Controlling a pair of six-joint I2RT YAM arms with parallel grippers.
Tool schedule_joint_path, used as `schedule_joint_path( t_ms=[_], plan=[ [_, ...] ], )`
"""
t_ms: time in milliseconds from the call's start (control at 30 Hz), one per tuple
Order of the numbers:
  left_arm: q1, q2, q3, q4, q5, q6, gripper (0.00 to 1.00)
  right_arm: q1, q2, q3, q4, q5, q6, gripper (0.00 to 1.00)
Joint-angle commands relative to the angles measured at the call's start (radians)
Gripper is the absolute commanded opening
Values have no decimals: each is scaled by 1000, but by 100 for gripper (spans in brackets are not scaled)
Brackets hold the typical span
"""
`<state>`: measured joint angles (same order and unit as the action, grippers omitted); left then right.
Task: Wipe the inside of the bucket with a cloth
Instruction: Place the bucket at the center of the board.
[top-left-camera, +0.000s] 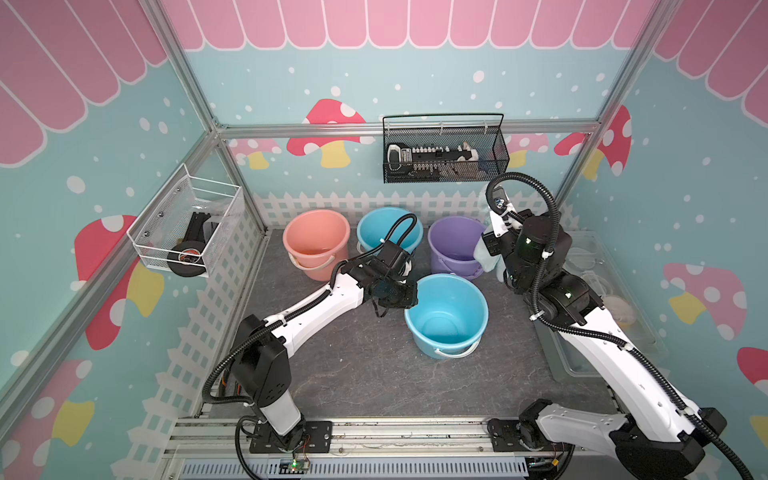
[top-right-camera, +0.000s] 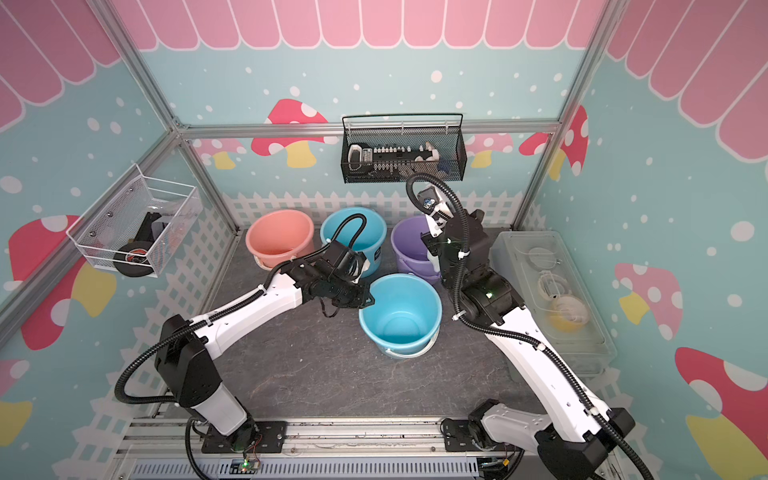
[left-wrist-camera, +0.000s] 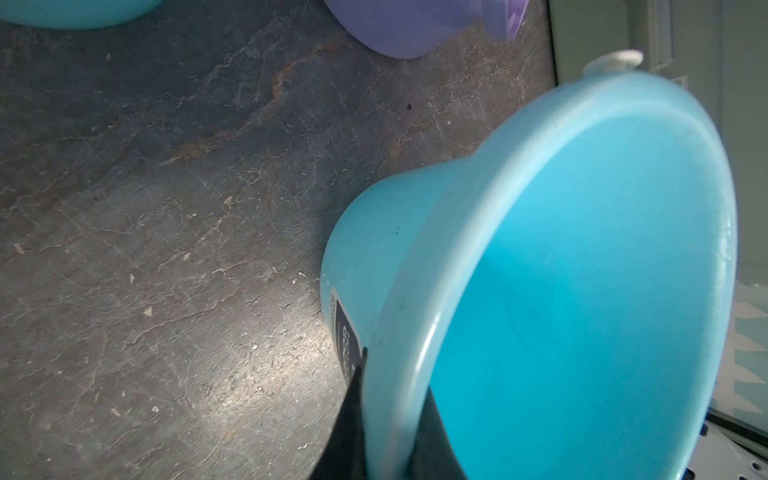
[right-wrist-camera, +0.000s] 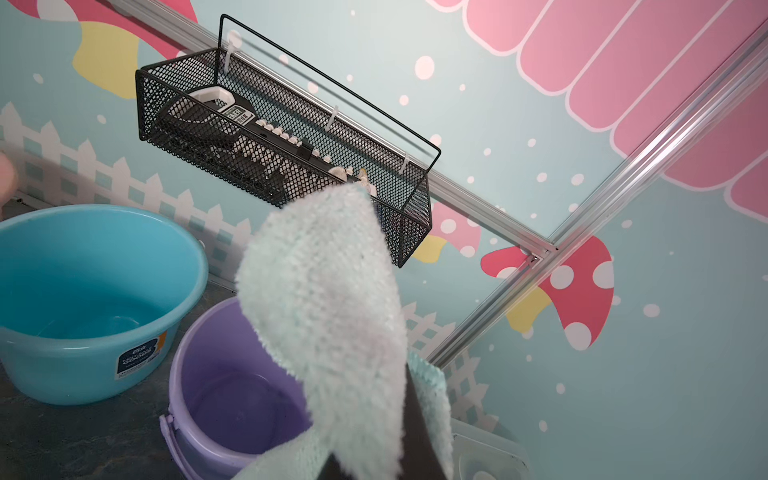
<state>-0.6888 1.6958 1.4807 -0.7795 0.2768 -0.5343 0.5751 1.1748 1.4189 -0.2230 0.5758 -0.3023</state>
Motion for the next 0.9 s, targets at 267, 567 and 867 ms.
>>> schedule_joint_path(
  t_ms=[267,567,867],
  plan=[
    [-25,157,309,-52,51,-45,0,-13,4,20,6,20,50,0],
    [-93,381,567,-119,76,-39,0,-21,-19,20,27,47,-1,0],
    [-137,615,868,-120,20,-89,0,-24,-26,25,42,50,-12,0]
  ],
)
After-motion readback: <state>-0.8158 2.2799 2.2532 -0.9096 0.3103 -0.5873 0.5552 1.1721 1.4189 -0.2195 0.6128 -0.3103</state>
